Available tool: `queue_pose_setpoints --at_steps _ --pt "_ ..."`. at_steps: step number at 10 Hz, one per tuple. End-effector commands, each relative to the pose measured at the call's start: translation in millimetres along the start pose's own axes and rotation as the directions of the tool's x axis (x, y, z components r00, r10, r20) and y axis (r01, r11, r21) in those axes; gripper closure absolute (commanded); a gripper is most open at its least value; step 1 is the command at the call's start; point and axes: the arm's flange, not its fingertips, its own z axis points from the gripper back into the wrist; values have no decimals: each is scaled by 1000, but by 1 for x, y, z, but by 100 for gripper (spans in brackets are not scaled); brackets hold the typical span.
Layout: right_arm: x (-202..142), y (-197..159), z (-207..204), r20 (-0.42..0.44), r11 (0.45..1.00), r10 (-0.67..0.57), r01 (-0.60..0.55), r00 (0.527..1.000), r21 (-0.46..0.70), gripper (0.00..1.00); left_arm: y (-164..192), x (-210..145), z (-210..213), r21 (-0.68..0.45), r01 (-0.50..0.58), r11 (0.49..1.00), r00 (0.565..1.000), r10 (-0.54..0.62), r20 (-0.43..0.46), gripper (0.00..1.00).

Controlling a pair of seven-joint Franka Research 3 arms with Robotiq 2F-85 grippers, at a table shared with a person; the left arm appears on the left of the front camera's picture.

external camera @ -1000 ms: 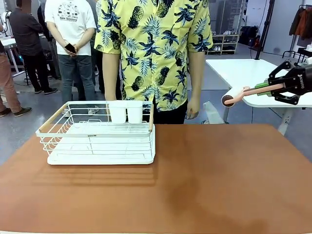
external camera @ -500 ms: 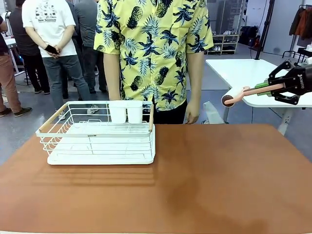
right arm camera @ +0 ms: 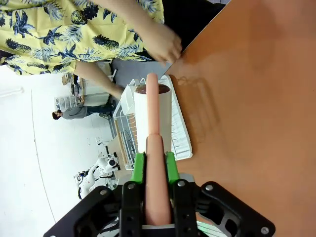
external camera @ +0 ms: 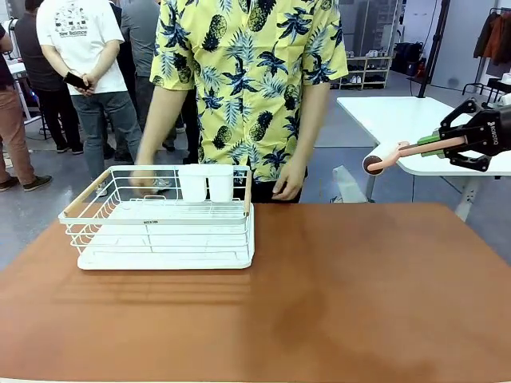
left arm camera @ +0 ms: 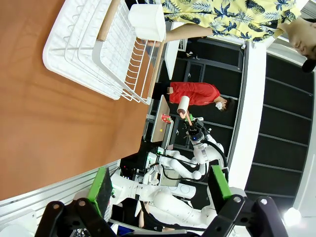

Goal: Clean the table.
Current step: Clean the table with the Lint Roller when the human lifts the Dish drying rack.

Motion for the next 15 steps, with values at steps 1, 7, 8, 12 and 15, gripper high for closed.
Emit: queue_pose_setpoints --at_steps 1,7,8,12,15 --pt "0 2 0 0 1000 -8 8 1000 2 100 1 -2 2 -10 2 1000 1000 -2 4 0" --pt "0 2 0 0 1000 -8 8 1000 2 100 1 -2 2 -10 2 1000 1000 -2 4 0" --pt "0 2 0 0 1000 -8 8 1000 2 100 1 -2 2 -10 2 1000 1000 -2 4 0" --pt "0 2 0 0 1000 -8 8 1000 2 100 1 -2 2 -10 2 1000 1000 -2 4 0" --pt "0 2 0 0 1000 -8 8 1000 2 100 1 -2 2 -10 2 1000 1000 -2 4 0"
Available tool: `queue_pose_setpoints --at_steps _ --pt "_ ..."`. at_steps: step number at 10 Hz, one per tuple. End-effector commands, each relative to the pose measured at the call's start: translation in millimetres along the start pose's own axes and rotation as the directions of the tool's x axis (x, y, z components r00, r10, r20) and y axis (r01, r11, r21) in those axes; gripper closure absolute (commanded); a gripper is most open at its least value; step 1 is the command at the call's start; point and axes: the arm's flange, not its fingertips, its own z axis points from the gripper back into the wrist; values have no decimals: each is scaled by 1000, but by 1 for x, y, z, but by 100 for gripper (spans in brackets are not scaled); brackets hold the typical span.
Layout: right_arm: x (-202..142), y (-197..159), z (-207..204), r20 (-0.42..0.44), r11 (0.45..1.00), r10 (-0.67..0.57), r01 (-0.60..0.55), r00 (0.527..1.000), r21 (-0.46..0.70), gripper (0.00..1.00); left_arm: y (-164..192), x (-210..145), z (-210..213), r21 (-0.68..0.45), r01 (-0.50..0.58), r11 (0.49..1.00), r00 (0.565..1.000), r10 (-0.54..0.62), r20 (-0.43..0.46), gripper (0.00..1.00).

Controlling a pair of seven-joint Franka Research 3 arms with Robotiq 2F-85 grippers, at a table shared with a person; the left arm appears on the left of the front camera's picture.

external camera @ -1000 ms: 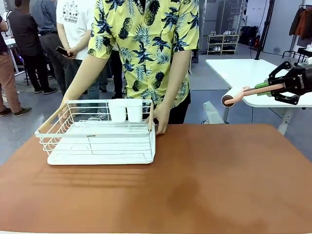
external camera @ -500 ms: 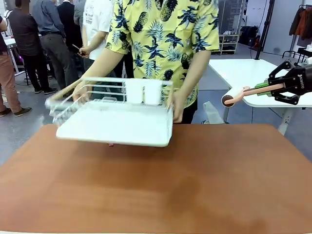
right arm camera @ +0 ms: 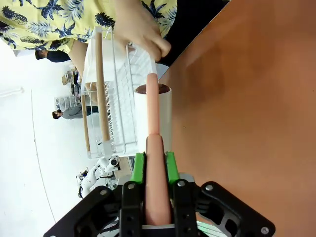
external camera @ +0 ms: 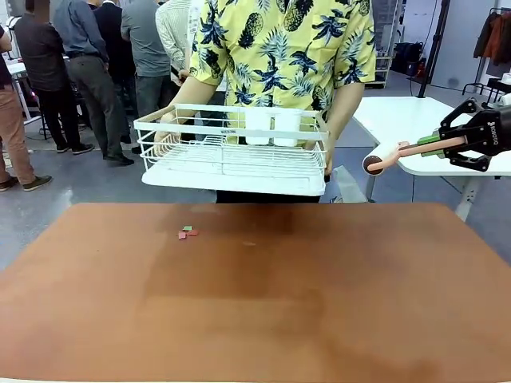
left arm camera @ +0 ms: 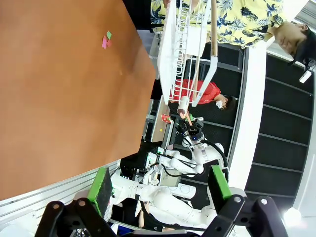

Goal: Clean the table.
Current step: Clean the table with the Lint Roller when the human lifts the Dish drying rack.

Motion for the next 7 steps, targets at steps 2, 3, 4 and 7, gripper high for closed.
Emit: queue_pose_setpoints --at_steps 2,3,4,7 --pt "0 2 0 0 1000 -8 8 1000 2 100 1 -2 2 -10 2 1000 1000 -2 4 0" --pt "0 2 0 0 1000 -8 8 1000 2 100 1 -2 2 -10 2 1000 1000 -2 4 0" --pt "0 2 0 0 1000 -8 8 1000 2 100 1 -2 2 -10 2 1000 1000 -2 4 0" --pt "0 2 0 0 1000 -8 8 1000 2 100 1 -2 2 -10 2 1000 1000 -2 4 0"
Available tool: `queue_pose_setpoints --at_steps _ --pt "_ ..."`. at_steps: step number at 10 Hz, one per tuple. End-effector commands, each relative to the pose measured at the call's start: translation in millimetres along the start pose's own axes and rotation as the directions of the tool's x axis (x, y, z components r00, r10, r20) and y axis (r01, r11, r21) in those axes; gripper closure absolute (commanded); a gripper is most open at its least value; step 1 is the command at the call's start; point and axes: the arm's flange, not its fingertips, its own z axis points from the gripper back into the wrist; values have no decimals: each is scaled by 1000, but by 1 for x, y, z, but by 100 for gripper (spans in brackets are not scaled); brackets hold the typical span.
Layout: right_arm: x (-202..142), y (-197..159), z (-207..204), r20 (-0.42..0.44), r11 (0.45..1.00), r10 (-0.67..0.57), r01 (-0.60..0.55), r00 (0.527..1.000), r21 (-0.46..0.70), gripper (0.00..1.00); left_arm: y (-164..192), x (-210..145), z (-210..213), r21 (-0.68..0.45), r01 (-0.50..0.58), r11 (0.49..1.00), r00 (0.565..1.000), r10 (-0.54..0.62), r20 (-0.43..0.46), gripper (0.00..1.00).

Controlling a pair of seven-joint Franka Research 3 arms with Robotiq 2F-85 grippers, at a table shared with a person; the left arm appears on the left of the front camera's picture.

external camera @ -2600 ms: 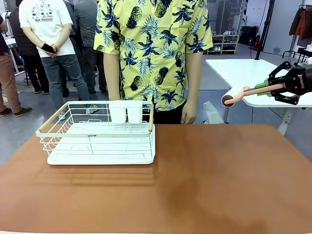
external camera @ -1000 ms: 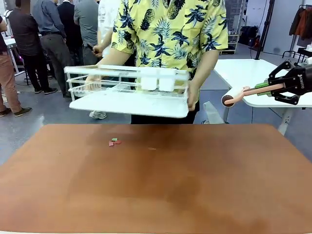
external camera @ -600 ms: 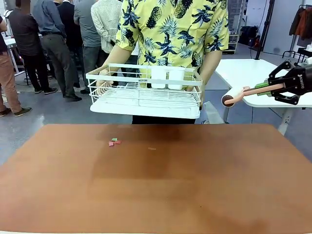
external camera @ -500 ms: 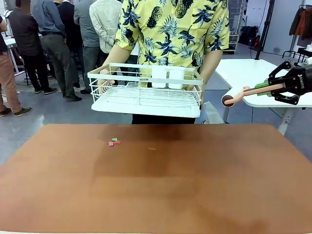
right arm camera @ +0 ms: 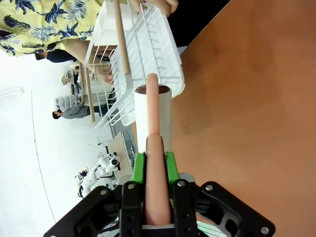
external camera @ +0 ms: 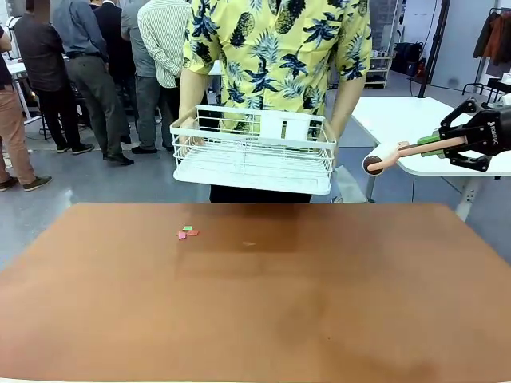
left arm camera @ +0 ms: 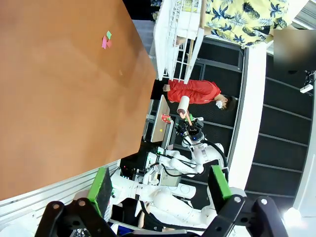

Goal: Clean the table.
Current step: Clean the table with the Lint Roller when the human lifts the Dish drying rack.

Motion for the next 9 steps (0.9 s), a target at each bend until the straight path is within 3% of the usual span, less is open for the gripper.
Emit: queue_pose_setpoints --at_steps 1,9 --pt "0 2 0 0 1000 -8 8 1000 2 100 1 -2 2 -10 2 1000 1000 -2 4 0" --pt "0 2 0 0 1000 -8 8 1000 2 100 1 -2 2 -10 2 1000 1000 -2 4 0"
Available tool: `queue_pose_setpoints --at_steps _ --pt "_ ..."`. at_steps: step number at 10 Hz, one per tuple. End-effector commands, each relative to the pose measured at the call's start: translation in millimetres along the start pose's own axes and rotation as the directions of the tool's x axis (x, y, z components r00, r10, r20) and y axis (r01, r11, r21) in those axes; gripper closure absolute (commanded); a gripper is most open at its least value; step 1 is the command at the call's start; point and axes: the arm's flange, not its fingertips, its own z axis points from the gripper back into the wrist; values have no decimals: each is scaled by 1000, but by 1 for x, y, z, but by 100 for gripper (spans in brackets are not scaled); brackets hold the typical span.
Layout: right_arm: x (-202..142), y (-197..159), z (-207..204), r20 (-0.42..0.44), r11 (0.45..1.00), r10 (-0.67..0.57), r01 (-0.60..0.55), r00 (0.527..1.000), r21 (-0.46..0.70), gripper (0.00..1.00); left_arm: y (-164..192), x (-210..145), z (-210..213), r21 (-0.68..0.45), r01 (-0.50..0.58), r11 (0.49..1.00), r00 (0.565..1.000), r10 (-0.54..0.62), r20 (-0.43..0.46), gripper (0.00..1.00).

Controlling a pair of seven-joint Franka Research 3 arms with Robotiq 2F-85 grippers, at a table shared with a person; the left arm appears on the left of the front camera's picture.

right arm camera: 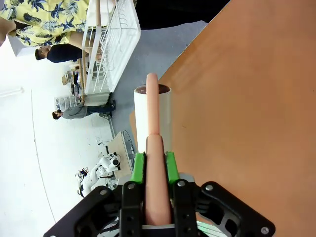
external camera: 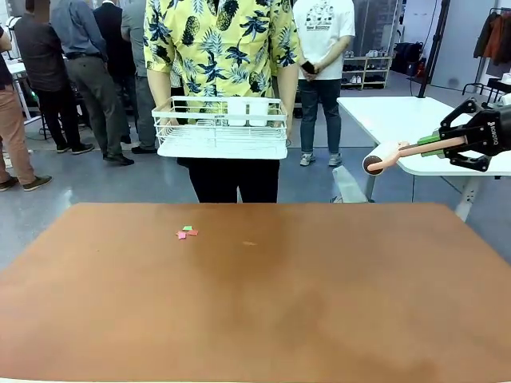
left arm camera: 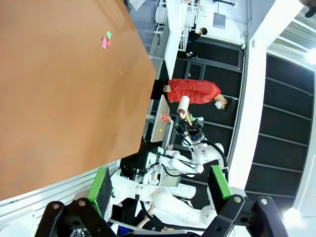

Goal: Clean the table.
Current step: Clean the table with the Lint Roller when the human lifts the Dish drying rack.

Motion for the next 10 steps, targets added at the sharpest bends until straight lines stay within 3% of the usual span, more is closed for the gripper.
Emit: queue_pose_setpoints --at_steps 1,3,4,5,6,7,10 --pt "0 0 0 0 1000 0 0 1000 0 79 1 -2 2 -10 2 1000 1000 -2 4 0" --pt "9 38 -6 -205 979 197 -203 959 -8 79 1 -2 2 -10 2 1000 1000 -2 4 0" --pt "25 61 -32 -287 948 270 -306 919 -88 79 1 -2 2 -10 2 1000 1000 -2 4 0" --pt "37 79 -71 -417 934 292 -350 861 -70 79 1 -2 2 -10 2 1000 1000 -2 4 0" --pt "44 90 -113 -473 922 312 -383 824 -59 79 1 -2 2 -10 2 1000 1000 -2 4 0" --pt "48 91 -148 -501 924 300 -377 812 -57 79 1 -2 2 -10 2 1000 1000 -2 4 0" --pt "24 64 -238 -392 926 262 -344 882 -157 79 1 -2 2 -10 2 1000 1000 -2 4 0"
